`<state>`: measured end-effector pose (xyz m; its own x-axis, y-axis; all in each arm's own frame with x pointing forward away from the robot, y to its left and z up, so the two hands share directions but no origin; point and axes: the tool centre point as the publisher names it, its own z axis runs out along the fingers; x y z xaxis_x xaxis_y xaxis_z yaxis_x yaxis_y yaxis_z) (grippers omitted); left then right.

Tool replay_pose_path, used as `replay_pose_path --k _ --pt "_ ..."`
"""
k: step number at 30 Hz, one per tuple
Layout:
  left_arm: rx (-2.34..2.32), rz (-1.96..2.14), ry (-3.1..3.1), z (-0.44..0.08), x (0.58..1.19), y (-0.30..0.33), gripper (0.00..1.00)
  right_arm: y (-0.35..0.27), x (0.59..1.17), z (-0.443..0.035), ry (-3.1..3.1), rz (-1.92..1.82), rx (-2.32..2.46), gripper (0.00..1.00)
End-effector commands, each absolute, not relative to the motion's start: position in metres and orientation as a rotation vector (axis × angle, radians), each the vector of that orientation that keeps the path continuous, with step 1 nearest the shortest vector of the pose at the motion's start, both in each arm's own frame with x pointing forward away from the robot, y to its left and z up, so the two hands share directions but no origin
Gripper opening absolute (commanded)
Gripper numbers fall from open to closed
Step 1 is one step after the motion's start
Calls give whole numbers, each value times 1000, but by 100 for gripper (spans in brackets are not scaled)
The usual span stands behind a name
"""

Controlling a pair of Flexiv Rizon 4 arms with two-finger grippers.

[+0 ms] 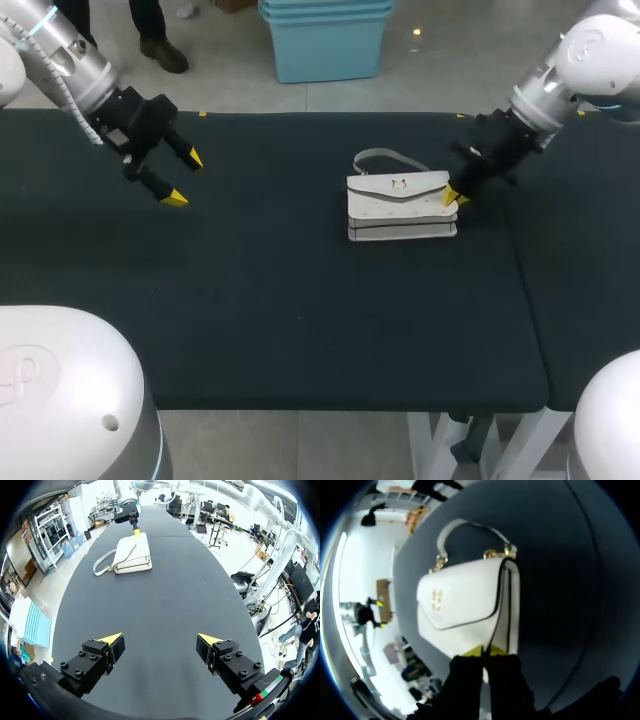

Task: Pick up the bag, open it, inspect its contents, close it, and place it on the opposite side

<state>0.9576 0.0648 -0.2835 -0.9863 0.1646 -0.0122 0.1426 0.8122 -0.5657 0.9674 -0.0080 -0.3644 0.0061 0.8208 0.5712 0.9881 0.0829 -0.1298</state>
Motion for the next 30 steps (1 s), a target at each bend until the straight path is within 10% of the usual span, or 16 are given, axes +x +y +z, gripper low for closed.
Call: replay_pose_path --k 1,30 --pt "-252 922 -2954 -284 958 65 100 2 960 -366 -1871 -655 -1924 0" --pt "-252 922 -2954 -284 958 65 100 44 960 -373 -1799 -695 -1906 0"
